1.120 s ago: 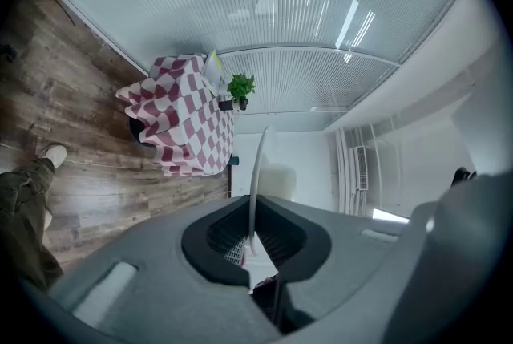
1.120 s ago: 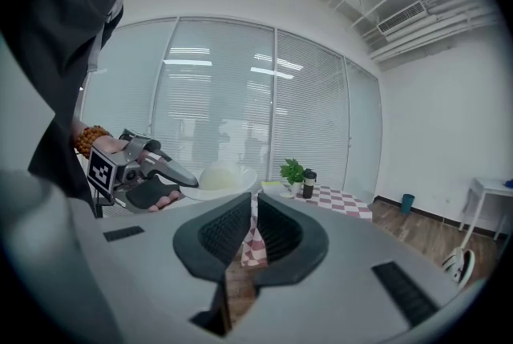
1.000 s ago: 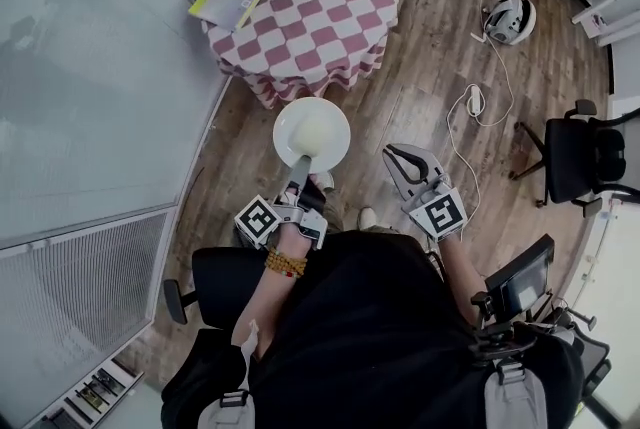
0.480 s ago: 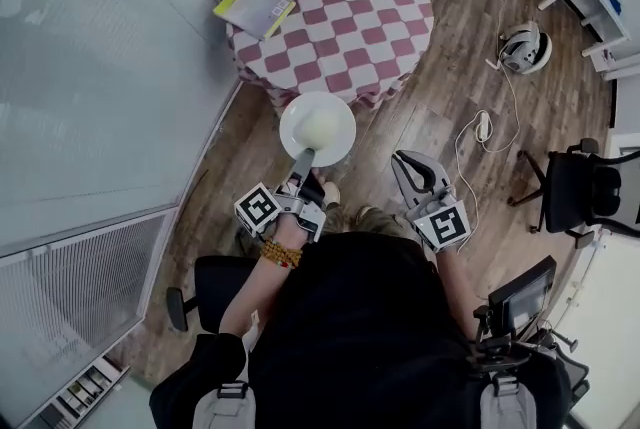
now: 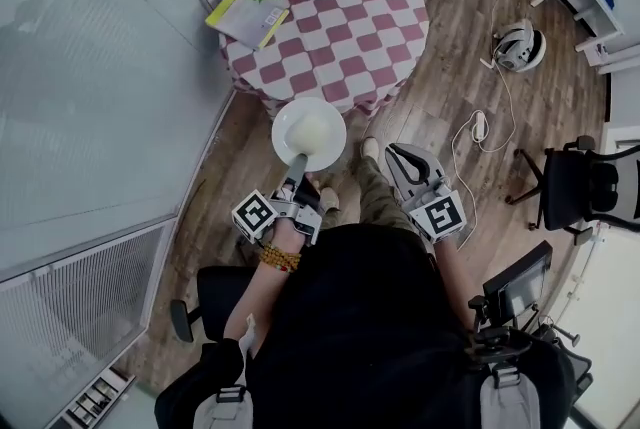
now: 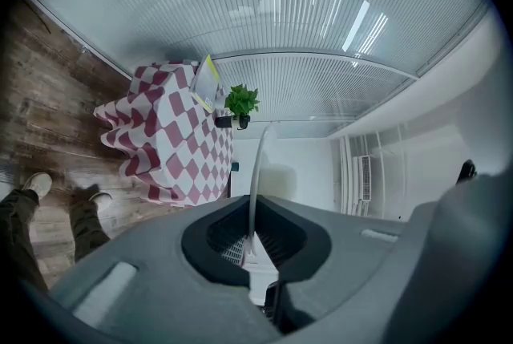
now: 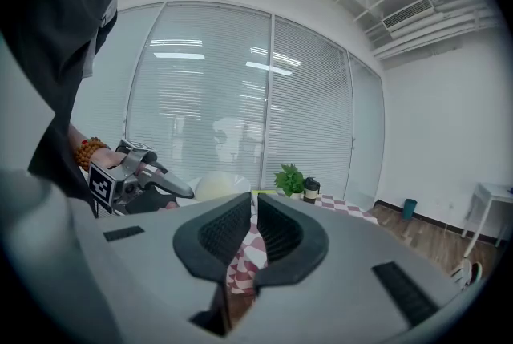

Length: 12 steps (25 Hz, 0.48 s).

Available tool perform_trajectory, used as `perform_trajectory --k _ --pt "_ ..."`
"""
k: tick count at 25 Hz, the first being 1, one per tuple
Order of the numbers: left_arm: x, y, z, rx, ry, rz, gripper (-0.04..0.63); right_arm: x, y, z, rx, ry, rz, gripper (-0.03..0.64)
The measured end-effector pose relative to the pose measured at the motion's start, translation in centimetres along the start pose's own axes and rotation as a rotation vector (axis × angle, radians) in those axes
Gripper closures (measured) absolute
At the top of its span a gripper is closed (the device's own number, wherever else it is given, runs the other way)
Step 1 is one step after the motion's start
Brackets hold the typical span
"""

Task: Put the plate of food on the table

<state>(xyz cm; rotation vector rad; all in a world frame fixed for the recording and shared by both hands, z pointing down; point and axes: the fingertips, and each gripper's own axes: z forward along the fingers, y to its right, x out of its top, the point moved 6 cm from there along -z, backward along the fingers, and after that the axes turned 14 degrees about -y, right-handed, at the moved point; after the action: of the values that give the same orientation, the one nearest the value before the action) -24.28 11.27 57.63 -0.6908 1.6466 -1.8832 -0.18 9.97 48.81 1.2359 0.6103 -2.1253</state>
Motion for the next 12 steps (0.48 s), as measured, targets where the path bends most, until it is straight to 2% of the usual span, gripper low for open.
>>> perform_trajectory --k 5,9,12 --pt "1.6 -0.2 1.3 0.017 0.018 0.005 0.578 0.5 2.2 2.5 0.015 -0.014 0.002 0.6" --pt "3.5 -0.5 3.0 0.04 0.052 0.024 0.578 0.3 4.7 5.2 0.055 0.014 0.006 0.6" --pt "4.8 -0.2 5.2 0.052 0.08 0.005 0.578 0.3 7.2 7.1 0.081 -0.014 0.014 0.6"
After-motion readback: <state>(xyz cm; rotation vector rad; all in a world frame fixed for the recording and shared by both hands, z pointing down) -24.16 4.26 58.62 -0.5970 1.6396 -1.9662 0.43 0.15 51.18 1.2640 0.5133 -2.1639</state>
